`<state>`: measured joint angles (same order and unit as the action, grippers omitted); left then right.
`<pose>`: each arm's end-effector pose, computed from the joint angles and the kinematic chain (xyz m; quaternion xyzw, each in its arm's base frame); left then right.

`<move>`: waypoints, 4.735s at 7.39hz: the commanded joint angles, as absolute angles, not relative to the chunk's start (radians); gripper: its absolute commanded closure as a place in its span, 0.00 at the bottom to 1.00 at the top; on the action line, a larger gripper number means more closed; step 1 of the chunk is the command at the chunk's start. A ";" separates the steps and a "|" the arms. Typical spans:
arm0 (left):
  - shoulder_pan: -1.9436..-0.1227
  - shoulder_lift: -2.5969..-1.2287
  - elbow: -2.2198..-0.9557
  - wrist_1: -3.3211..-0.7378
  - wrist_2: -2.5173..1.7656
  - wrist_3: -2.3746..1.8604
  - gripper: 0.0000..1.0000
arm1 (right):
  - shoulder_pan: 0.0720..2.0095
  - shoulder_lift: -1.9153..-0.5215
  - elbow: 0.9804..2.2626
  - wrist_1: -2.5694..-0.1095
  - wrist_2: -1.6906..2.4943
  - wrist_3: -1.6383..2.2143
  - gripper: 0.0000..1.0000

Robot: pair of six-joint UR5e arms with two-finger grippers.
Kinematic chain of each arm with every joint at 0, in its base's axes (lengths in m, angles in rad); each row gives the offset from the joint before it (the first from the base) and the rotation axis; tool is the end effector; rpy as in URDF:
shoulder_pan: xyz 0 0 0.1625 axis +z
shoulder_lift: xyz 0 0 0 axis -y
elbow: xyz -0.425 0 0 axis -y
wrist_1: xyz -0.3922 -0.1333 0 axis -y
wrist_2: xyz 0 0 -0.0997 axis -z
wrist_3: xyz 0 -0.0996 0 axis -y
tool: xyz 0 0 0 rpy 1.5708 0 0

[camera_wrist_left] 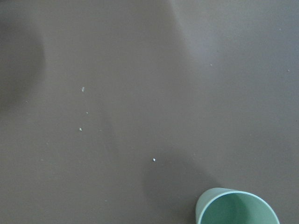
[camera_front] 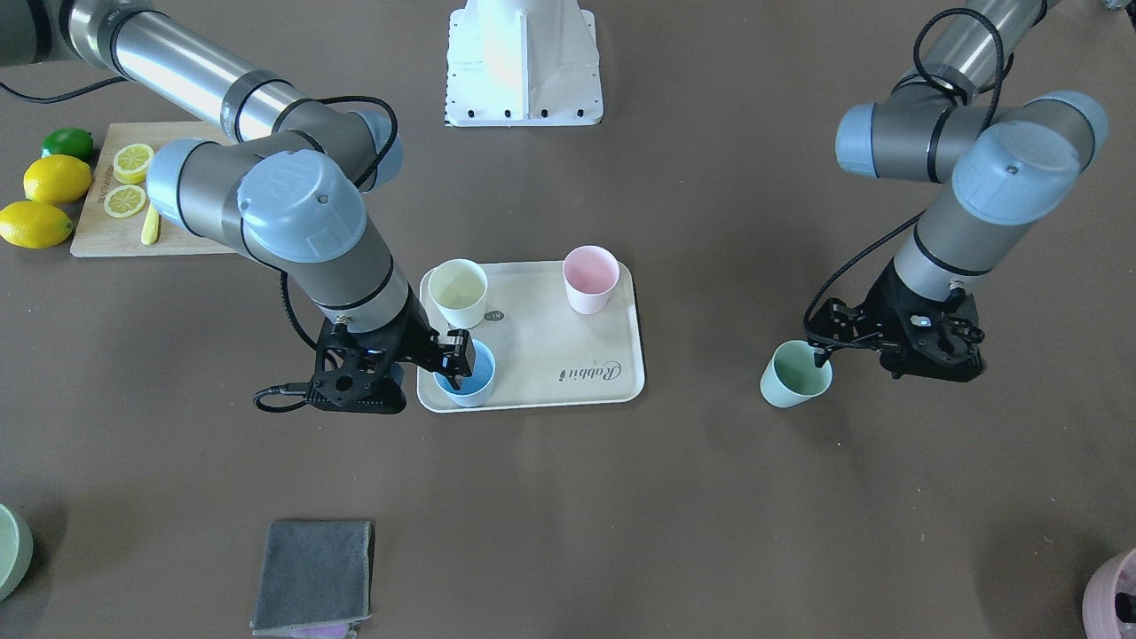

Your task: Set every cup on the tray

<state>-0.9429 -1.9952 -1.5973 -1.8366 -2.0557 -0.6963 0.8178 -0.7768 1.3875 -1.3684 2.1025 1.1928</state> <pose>0.3180 -0.5860 0.3798 0.1303 0.3866 0.0531 0.9114 -0.4561 -0.6077 0.2221 0.0153 -0.4512 0.0919 0.8875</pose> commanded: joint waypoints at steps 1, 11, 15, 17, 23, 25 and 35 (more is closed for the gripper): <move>-0.908 -1.999 -1.539 -1.914 -2.049 -0.738 0.03 | 0.874 -0.778 1.393 -1.368 2.149 1.187 0.00; -0.991 -2.193 -1.525 -1.707 -2.175 -0.745 1.00 | 1.054 -0.869 1.566 -1.615 2.261 0.949 0.00; -0.818 -2.328 -1.488 -1.710 -2.059 -1.015 1.00 | 1.164 -1.021 1.583 -1.615 2.276 0.689 0.00; -0.754 -2.338 -1.477 -1.721 -1.998 -1.055 1.00 | 1.201 -1.061 1.582 -1.615 2.278 0.626 0.00; -0.684 -2.324 -1.425 -1.833 -1.930 -1.094 0.02 | 1.223 -1.106 1.586 -1.608 2.279 0.588 0.00; -0.748 -2.275 -1.532 -1.800 -1.940 -1.088 0.02 | 1.236 -1.165 1.604 -1.609 2.309 0.545 0.00; -1.448 -1.812 -1.756 -1.496 -2.157 -0.219 0.02 | 1.522 -1.513 1.568 -1.606 2.299 0.057 0.00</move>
<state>-1.3897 -1.9107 -1.7578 -1.4849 -2.1337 -0.2336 1.4925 -1.5136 1.5867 -1.6045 2.2976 0.0843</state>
